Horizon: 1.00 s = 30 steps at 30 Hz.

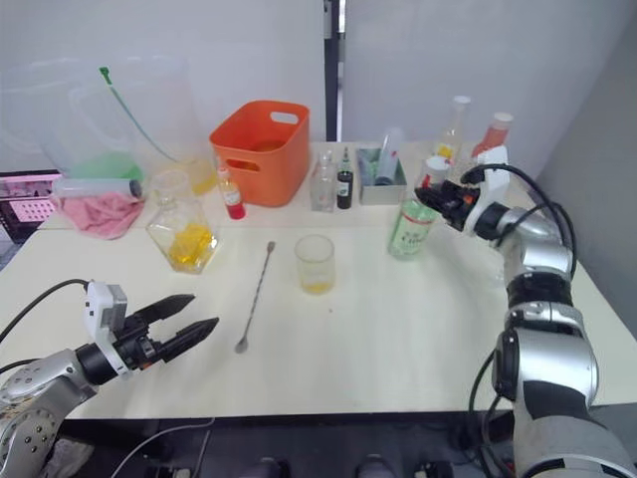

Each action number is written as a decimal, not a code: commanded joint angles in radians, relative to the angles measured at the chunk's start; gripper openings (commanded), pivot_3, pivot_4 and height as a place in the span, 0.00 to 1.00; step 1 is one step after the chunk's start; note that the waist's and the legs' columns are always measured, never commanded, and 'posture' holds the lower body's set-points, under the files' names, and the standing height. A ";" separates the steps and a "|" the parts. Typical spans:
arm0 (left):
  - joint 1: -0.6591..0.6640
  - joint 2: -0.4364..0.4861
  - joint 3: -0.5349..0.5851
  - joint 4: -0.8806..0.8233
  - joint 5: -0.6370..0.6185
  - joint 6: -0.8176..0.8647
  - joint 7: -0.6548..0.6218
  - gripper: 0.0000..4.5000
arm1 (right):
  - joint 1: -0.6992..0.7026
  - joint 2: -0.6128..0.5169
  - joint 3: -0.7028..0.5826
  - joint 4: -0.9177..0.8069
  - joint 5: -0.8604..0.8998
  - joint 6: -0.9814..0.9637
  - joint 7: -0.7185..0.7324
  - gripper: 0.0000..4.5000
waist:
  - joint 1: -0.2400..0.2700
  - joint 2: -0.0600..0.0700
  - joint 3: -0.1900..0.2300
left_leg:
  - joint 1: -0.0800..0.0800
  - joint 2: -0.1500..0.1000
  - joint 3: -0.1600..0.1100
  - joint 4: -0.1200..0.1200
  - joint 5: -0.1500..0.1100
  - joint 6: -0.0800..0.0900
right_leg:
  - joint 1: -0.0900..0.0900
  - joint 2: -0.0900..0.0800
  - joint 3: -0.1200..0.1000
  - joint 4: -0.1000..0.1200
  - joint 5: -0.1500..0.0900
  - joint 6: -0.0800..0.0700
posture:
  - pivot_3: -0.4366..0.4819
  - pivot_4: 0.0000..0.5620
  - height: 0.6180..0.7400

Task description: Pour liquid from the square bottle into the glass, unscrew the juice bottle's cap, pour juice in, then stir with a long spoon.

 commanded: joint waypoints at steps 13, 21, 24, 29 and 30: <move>-0.195 0.057 -0.087 0.135 0.025 -0.004 -0.132 1.00 | 0.394 -0.073 0.036 -1.174 0.448 0.625 -0.028 0.28 | 0.007 0.000 0.000 | -0.006 0.001 -0.001 0.001 0.001 -0.001 | -0.006 0.000 -0.001 0.000 0.000 0.000 | 0.48 0.27 1.00; -0.224 0.101 -0.101 0.092 0.008 -0.002 -0.213 1.00 | 0.466 0.046 0.207 -1.312 0.338 0.517 -0.140 0.28 | 0.002 0.000 0.000 | -0.006 0.001 -0.001 0.002 0.001 -0.001 | -0.007 0.001 -0.001 0.002 0.001 -0.001 | 0.48 0.27 1.00; -0.216 0.129 -0.097 0.064 -0.007 0.011 -0.240 1.00 | 0.475 0.075 0.247 -1.292 0.299 0.478 -0.161 0.28 | 0.006 0.000 0.000 | -0.006 0.001 -0.001 0.002 0.001 -0.002 | -0.006 0.000 -0.001 0.001 0.001 0.000 | 0.48 0.27 1.00; -0.191 0.145 -0.061 0.052 -0.040 0.043 -0.244 1.00 | 0.506 0.116 0.320 -1.251 0.215 0.409 -0.188 0.28 | 0.004 0.000 0.000 | -0.006 0.001 -0.001 0.002 0.001 -0.002 | -0.006 0.001 -0.001 0.001 0.001 -0.001 | 0.48 0.27 1.00; -0.184 0.147 -0.058 0.052 -0.038 0.039 -0.247 1.00 | 0.511 0.118 0.328 -1.251 0.212 0.409 -0.186 0.28 | 0.003 0.000 0.000 | -0.006 0.001 -0.001 0.002 0.001 -0.002 | -0.007 0.001 -0.001 0.001 0.001 -0.001 | 0.48 0.27 1.00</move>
